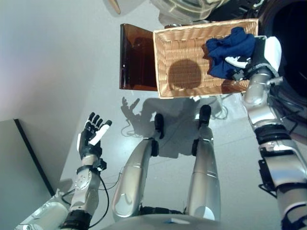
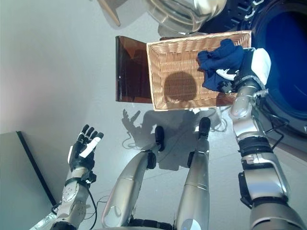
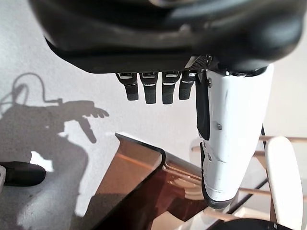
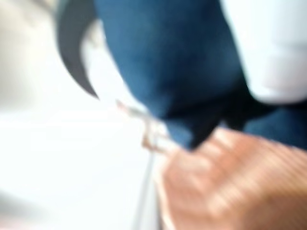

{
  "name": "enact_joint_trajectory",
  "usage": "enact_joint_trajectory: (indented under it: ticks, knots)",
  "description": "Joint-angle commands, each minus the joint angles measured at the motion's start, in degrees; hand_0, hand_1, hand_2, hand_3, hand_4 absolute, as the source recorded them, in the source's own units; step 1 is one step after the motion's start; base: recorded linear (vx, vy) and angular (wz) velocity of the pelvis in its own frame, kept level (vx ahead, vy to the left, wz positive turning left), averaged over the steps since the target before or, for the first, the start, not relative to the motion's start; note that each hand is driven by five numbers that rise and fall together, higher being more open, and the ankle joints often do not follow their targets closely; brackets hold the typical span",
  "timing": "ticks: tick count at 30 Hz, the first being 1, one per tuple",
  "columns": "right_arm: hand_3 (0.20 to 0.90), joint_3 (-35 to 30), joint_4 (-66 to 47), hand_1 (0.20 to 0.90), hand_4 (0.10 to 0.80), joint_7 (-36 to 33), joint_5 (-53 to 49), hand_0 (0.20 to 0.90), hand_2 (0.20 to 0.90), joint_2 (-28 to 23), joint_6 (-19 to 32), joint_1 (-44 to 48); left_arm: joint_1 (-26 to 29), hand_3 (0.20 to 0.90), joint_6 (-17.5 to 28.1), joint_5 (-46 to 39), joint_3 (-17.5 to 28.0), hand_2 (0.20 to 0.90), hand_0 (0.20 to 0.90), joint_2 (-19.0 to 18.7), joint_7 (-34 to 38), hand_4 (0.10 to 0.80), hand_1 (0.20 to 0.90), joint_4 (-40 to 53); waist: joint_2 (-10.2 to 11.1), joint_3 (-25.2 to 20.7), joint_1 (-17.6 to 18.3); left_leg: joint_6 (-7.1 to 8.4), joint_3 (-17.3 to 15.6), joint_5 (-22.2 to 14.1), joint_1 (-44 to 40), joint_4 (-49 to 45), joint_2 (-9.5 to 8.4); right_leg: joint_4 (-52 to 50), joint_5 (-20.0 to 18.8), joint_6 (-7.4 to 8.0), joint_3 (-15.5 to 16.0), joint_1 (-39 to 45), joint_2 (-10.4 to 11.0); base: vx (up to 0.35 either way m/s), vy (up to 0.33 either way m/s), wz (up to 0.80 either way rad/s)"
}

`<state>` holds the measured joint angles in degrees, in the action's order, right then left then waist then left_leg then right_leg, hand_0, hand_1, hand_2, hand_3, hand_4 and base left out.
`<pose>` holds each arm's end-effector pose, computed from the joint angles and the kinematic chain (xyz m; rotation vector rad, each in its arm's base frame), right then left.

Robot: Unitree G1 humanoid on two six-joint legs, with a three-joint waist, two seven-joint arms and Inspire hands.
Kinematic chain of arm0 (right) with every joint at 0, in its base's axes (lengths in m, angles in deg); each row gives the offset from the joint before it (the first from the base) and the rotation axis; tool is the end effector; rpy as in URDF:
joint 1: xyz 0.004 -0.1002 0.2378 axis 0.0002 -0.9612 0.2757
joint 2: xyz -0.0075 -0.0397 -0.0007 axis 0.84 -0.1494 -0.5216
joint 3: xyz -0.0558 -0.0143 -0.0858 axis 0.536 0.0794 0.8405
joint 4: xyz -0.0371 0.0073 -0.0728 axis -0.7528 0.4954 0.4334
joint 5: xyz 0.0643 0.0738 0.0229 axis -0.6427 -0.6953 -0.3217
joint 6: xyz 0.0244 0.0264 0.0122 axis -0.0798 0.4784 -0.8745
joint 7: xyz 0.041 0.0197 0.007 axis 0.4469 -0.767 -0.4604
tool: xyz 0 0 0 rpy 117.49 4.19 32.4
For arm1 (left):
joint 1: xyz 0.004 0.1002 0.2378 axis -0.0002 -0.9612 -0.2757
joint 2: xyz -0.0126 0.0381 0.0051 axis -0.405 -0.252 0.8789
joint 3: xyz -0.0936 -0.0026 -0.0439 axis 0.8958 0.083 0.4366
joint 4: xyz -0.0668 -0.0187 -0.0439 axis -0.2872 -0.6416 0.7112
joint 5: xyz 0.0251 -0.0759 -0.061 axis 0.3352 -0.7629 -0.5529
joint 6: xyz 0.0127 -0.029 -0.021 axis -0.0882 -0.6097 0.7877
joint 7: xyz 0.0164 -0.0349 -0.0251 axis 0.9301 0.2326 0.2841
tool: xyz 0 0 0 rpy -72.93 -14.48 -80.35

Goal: Pick up the clothes and place them into the washing machine

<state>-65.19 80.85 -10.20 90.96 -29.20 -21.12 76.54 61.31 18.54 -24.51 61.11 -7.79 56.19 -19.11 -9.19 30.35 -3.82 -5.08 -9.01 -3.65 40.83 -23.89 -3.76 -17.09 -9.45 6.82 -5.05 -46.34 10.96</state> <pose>0.3231 -0.2673 0.1699 -0.6531 -0.2749 -0.5835 0.1700 0.2017 -0.0140 -0.3827 0.0897 0.3035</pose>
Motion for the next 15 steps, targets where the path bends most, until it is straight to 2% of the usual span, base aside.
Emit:
enact_joint_trajectory:
  ticks: [1, 5, 7, 8, 15]
  knots:
    - [0.2, -4.1, -5.9, 0.2, 0.3, -3.9, -8.6, 0.2, 0.2, -2.1, 8.5, -2.9, -4.1, 0.9, 1.6, 1.0, 1.7, 0.9, 0.9, -3.0, 0.7, 0.8, 0.9, -0.7, -1.6, -7.0, -0.9, 3.09, -0.3, 5.1, -0.6, 10.2, -1.02, -7.5, 7.3, -1.47, 2.4, -0.3, -2.2, 0.057, -0.005, -0.05]
    - [0.2, -7.9, -6.1, 0.2, 0.3, -2.1, -18.7, 0.2, 0.2, 0.1, 12.2, -7.3, -4.1, 0.9, 0.9, 1.2, 1.2, 0.9, 0.9, -2.8, 0.4, 0.8, 0.9, -2.6, -1.7, -8.1, -0.4, 3.04, -0.1, 4.8, -1.9, 10.5, -1.07, -7.0, 7.5, -1.38, 2.2, 0.8, -2.1, 0.046, -0.01, -0.02]
    - [0.2, -10.8, -4.8, 0.2, 0.3, -0.3, -27.2, 0.2, 0.2, 1.1, 14.8, -9.6, -3.9, 0.9, 0.5, 1.5, 1.0, 0.9, 0.9, -2.8, 0.3, 0.8, 0.9, -3.5, -2.0, -8.7, -0.1, 3.07, -0.1, 4.7, -2.6, 10.5, -1.25, -6.6, 7.7, -1.36, 2.3, 1.7, -2.0, 0.037, -0.018, -0.01]
    - [0.2, -10.8, -4.8, 0.2, 0.3, -0.2, -27.3, 0.2, 0.2, 1.1, 14.9, -9.7, -3.9, 0.9, 0.5, 1.4, 0.9, 0.9, 0.9, -2.8, 0.3, 0.8, 0.9, -3.5, -2.0, -8.7, -0.2, 3.07, -0.1, 4.7, -2.6, 10.5, -1.25, -6.6, 7.7, -1.37, 2.3, 1.8, -2.0, 0.0, 0.0, 0.0]
    - [0.2, -17.3, -4.6, 0.2, 0.3, 5.4, -49.0, 0.2, 0.2, 4.6, 20.9, -13.6, -3.8, 0.9, -0.3, 1.1, 0.2, 0.9, 0.9, -2.2, -0.1, 0.8, 0.9, -5.7, -3.3, -10.3, 0.2, 3.21, 0.1, 4.6, -4.0, 11.2, -1.43, -6.4, 8.4, -1.49, 2.3, 2.9, -2.0, 0.0, 0.0, 0.0]
